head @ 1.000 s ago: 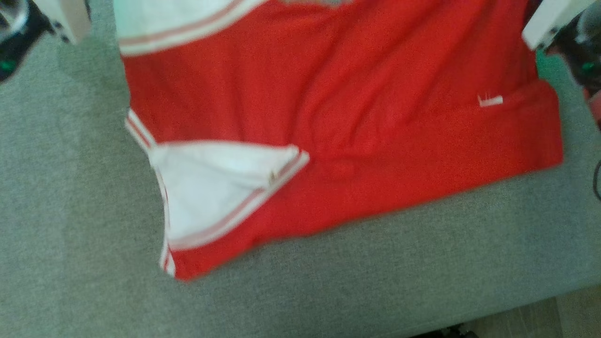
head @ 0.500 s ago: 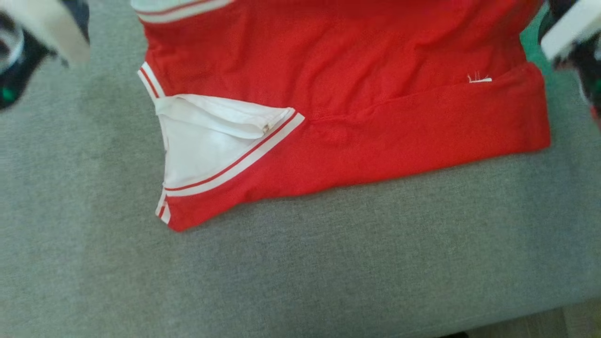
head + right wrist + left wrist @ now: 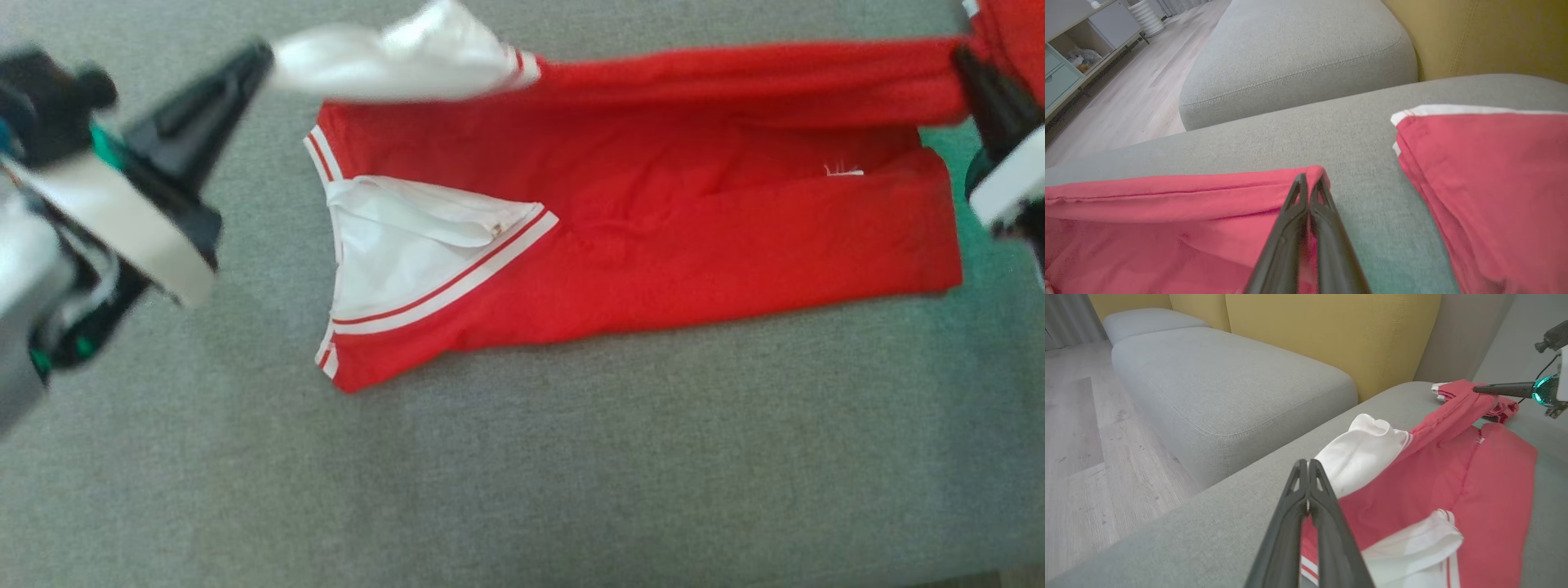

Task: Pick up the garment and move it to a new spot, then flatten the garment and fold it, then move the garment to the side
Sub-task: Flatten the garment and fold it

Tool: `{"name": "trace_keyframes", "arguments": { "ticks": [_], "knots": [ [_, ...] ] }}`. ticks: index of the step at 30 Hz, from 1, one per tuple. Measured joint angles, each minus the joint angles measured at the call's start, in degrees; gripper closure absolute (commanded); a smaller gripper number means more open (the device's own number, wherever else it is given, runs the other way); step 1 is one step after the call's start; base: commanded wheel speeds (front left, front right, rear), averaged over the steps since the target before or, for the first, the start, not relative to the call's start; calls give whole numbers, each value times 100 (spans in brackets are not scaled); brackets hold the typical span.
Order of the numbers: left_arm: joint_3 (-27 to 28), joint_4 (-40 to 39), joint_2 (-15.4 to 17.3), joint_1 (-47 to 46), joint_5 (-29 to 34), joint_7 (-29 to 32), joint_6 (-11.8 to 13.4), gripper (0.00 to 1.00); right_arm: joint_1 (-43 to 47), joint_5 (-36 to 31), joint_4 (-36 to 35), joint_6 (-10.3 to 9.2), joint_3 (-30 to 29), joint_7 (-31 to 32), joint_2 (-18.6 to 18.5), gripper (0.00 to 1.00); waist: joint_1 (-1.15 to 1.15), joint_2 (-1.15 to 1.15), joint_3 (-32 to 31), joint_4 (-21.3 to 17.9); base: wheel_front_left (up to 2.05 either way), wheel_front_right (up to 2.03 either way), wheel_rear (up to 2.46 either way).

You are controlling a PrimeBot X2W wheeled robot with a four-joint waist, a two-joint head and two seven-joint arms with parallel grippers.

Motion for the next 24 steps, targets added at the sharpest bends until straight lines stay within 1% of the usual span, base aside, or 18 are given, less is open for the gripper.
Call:
{"name": "trace_keyframes", "arguments": {
  "ticks": [4,10,14,17,18,19,20,21,23,24],
  "knots": [
    [-93,-442,158,452,11,-147,229,100,441,40,-193,0,-87,-101,-119,100,0,0,-77,39,0,0,0],
    [-140,-911,361,1001,87,-324,594,100,1071,41,-564,0,-375,-309,-294,100,0,0,-134,60,0,0,0],
    [-146,-1171,517,1351,80,-442,829,100,1490,-62,-788,0,-536,-368,-308,100,0,0,-178,32,0,0,0],
    [-155,-1296,520,1643,15,-494,985,100,1736,-180,-898,0,-680,-381,-272,100,0,0,-193,8,0,0,0],
    [-157,-1329,511,1739,-1,-503,1035,100,1796,-221,-905,0,-723,-372,-254,82,0,0,-196,7,0,0,0],
    [-160,-1334,492,1827,-1,-541,1081,93,1851,-278,-905,-1,-784,-364,-223,39,0,0,-199,9,0,0,0],
    [-157,-1327,456,1911,-2,-568,1140,50,1894,-339,-892,-1,-856,-364,-174,0,0,0,-204,14,0,0,0],
    [-149,-1302,375,1986,3,-597,1216,0,1943,-388,-870,-1,-950,-381,-109,0,0,0,-213,24,0,0,0],
    [-38,-1216,126,2138,43,-650,1456,0,2074,-466,-871,0,-1170,-580,-1,0,1,0,-236,61,0,0,0],
    [118,-1154,-33,2253,41,-650,1593,0,2158,-500,-883,-1,-1303,-731,65,0,1,0,-253,84,0,0,0]
  ]
}}
